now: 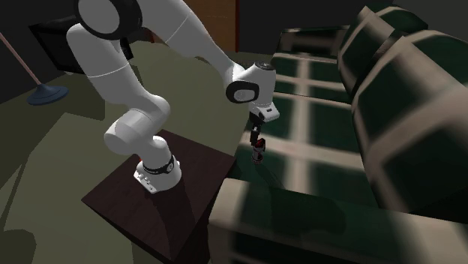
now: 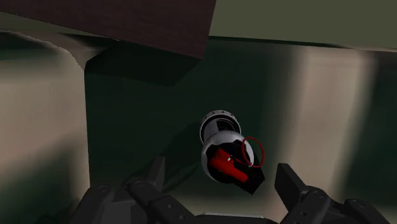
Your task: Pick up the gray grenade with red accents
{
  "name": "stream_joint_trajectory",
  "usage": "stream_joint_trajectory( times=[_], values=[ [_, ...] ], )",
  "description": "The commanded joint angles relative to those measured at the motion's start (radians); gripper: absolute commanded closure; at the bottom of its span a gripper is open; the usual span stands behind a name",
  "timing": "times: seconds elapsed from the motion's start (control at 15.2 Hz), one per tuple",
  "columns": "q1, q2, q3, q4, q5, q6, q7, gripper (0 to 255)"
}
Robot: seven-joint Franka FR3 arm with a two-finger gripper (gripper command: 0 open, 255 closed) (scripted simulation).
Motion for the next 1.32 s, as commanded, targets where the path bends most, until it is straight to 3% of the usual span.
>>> stream_joint_trajectory(
  times=[0.0, 0.53, 0.66, 0.73, 1.25],
  values=[
    [-0.019, 0.108, 0.038, 0.038, -0.099, 0.074, 0.089, 0],
    [-0.022, 0.231, 0.027, 0.025, -0.235, 0.186, 0.187, 0],
    [-0.021, 0.231, 0.026, 0.025, -0.234, 0.186, 0.187, 0],
    [-0.021, 0.233, 0.025, 0.025, -0.238, 0.187, 0.19, 255],
    [-0.021, 0.23, 0.026, 0.026, -0.234, 0.184, 0.187, 255]
  ],
)
